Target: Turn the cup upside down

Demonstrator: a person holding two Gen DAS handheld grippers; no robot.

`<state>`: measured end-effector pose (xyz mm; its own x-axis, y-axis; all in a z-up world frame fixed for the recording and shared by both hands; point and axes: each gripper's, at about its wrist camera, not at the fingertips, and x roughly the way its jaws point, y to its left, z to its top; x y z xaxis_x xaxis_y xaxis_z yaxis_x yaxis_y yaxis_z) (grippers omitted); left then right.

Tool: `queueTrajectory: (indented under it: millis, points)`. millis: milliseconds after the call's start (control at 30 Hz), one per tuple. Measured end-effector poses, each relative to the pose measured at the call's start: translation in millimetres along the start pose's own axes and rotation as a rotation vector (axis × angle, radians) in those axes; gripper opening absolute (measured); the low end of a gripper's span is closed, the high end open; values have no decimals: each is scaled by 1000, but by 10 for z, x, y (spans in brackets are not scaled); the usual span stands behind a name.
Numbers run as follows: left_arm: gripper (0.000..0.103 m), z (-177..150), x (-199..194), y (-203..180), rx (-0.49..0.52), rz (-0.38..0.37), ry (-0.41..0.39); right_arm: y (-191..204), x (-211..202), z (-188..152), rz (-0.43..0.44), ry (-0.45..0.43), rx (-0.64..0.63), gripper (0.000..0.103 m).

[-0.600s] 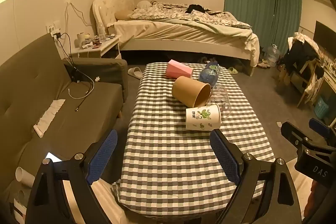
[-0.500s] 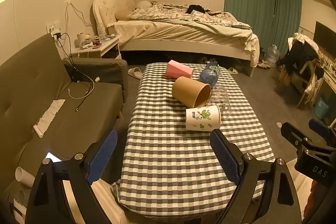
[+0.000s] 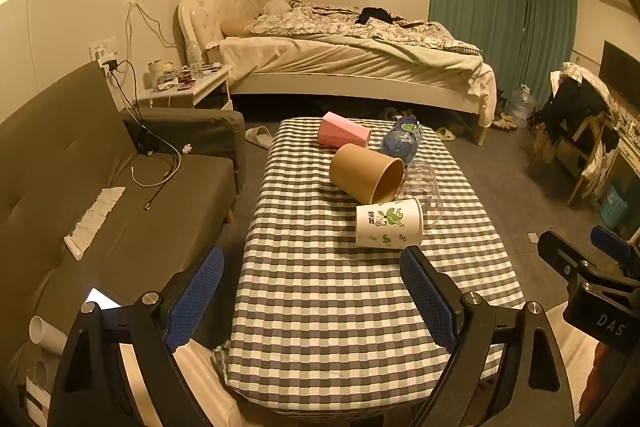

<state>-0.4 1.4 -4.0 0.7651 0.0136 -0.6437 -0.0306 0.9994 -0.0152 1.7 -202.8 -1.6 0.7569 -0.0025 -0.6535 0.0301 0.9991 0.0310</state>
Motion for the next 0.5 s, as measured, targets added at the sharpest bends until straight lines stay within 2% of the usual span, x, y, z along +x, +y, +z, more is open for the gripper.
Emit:
queueTrajectory:
  millis: [500]
  points:
    - [93,9,-15,-12,3,-2,3,37,31,4,2,3,-1,103]
